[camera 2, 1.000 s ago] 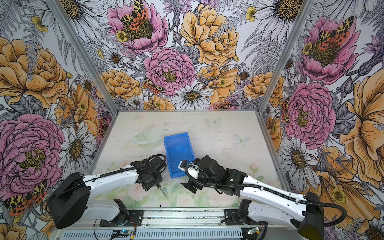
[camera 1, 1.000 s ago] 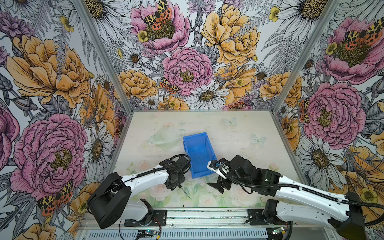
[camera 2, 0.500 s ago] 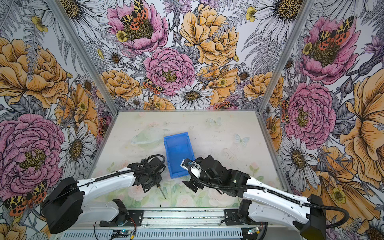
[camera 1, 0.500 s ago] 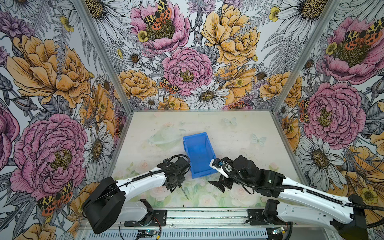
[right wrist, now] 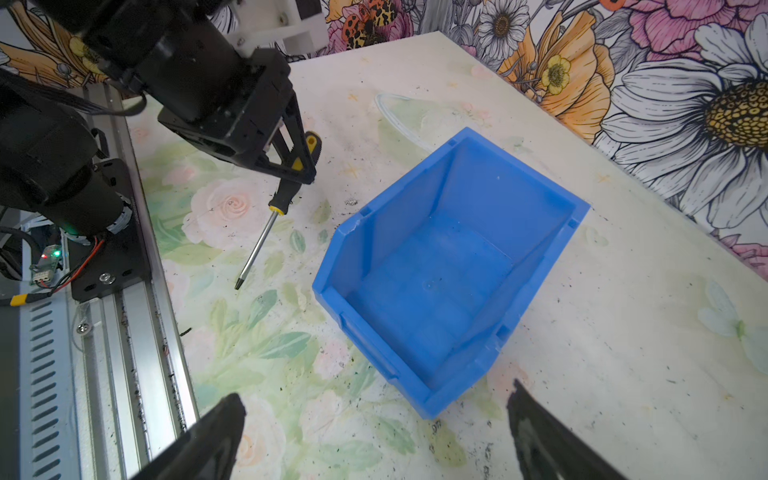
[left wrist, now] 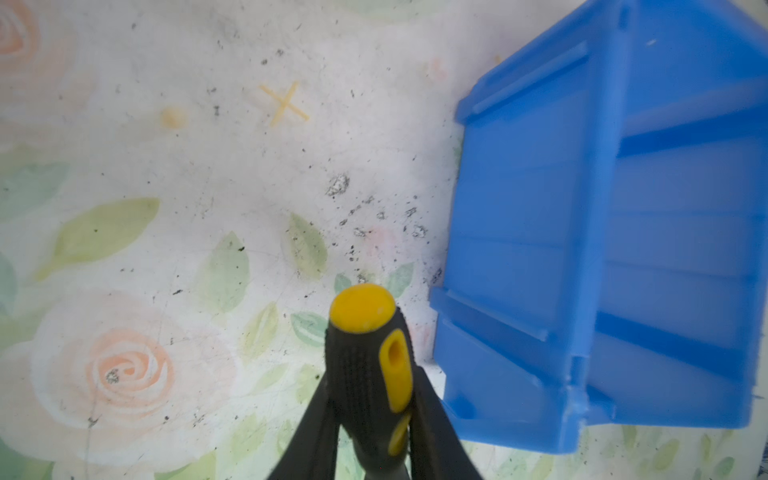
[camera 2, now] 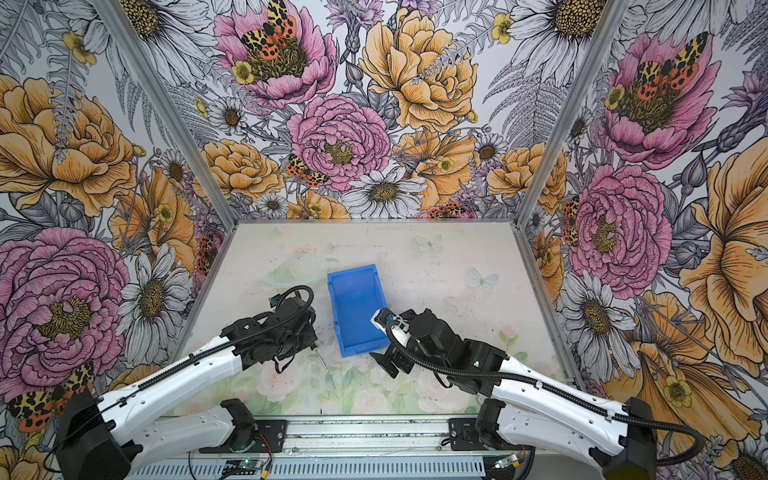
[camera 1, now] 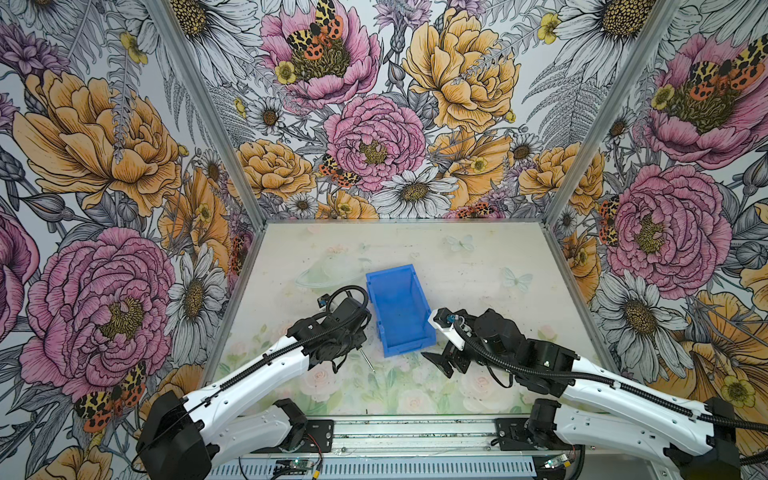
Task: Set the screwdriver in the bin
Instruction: 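Lift the screwdriver with the left gripper and carry it over the blue bin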
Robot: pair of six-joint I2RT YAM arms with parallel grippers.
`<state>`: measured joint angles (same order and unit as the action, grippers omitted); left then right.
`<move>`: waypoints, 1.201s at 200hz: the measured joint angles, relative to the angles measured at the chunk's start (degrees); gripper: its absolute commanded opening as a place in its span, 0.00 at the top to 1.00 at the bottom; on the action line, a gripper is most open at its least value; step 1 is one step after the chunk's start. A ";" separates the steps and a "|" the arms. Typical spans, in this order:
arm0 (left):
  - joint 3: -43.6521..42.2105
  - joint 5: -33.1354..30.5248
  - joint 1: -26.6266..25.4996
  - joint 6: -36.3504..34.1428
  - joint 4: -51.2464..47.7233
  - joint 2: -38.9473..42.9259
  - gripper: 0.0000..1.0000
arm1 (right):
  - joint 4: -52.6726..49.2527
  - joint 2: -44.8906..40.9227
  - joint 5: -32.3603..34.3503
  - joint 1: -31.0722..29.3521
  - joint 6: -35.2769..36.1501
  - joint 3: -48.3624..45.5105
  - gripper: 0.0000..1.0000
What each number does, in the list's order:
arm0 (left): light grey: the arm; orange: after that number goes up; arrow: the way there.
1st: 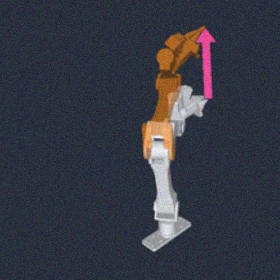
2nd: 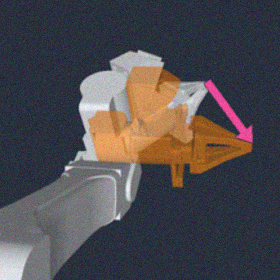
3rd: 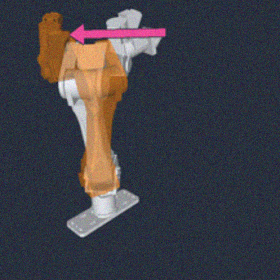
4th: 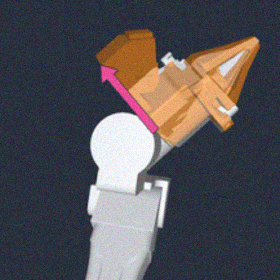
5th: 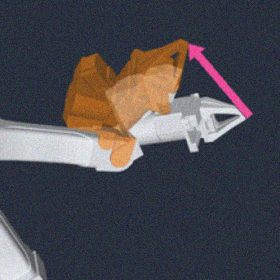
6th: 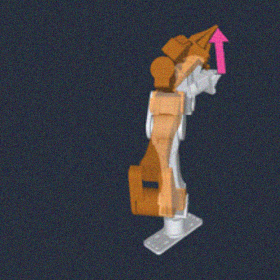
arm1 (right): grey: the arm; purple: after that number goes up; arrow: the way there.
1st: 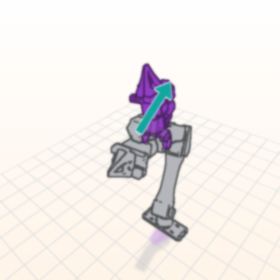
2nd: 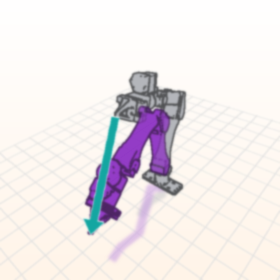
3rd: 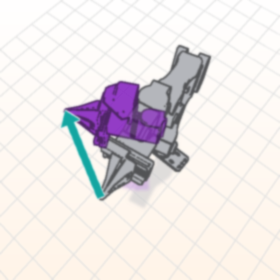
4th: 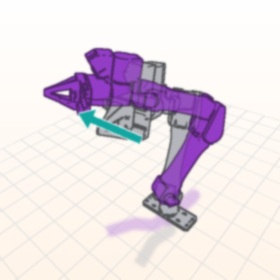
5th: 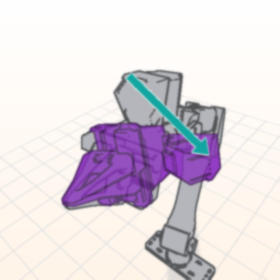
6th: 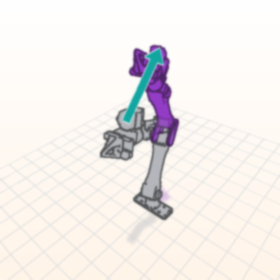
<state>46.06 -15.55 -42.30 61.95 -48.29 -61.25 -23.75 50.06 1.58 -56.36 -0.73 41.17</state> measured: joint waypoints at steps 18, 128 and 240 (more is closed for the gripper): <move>3.43 -0.28 0.17 -1.68 -0.50 -0.70 1.00 | 0.00 -0.98 0.15 1.81 -1.27 -0.52 0.01; 30.36 -2.95 -5.16 -12.28 -1.22 -23.26 1.00 | -0.02 -8.15 0.15 9.60 -8.35 -4.63 0.00; 40.02 -2.91 -5.38 -14.43 -1.25 -37.62 1.00 | -0.04 -10.80 -0.04 12.52 -10.40 -6.64 0.01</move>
<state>86.08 -18.46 -47.68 47.53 -49.54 -98.87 -23.79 39.27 1.54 -43.83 -11.14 34.52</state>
